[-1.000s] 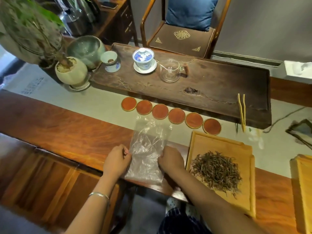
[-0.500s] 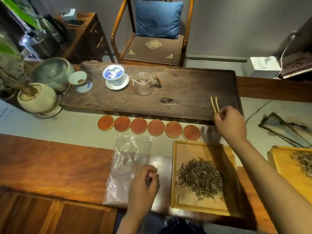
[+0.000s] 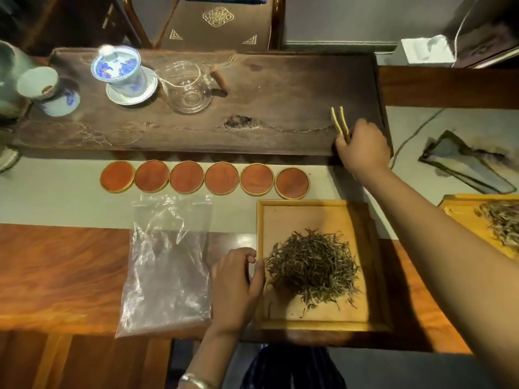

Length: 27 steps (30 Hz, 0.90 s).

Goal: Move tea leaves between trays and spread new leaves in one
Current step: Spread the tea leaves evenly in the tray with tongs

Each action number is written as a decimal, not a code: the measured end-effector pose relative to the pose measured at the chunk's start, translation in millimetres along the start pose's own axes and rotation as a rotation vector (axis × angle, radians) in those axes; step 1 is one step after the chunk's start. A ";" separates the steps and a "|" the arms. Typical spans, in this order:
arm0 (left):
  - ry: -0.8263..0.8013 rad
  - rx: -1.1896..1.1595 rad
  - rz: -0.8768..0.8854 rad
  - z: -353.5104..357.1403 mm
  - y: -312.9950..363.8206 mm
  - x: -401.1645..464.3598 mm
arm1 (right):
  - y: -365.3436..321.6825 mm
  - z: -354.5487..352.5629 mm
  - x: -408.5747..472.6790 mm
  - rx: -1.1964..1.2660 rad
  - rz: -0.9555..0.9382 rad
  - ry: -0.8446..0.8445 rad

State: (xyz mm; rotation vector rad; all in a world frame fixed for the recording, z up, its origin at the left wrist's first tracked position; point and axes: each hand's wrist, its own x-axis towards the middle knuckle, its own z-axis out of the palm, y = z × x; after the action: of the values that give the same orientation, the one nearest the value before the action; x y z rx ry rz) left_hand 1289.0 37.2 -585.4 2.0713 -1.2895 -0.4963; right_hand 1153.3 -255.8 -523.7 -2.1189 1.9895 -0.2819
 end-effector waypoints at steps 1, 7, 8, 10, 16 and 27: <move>0.010 -0.010 -0.006 2.2 -0.2 -0.9 | 1.2 -4.2 -2.4 0.014 -0.011 0.011; 0.066 0.005 -0.033 8.4 2.0 -2.6 | 33.6 -56.5 -78.0 0.249 -0.313 0.100; 0.077 0.005 -0.036 8.7 2.6 -2.7 | 41.9 -64.6 -104.2 0.264 -0.357 0.085; 0.096 0.011 -0.038 9.3 4.0 -3.7 | 57.7 -74.0 -158.1 0.297 -0.388 0.019; 0.114 0.018 -0.072 12.1 5.8 -5.9 | 92.6 -50.9 -268.2 0.353 -0.231 -0.131; 0.131 0.072 -0.073 16.6 -1.0 -6.1 | 71.0 -19.7 -285.1 0.166 -0.427 -0.017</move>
State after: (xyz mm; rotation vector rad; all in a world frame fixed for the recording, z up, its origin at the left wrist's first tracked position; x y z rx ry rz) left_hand 1276.8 37.6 -598.2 2.1784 -1.1747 -0.3439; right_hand 1061.4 23.9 -522.2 -2.4029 1.4285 -0.4767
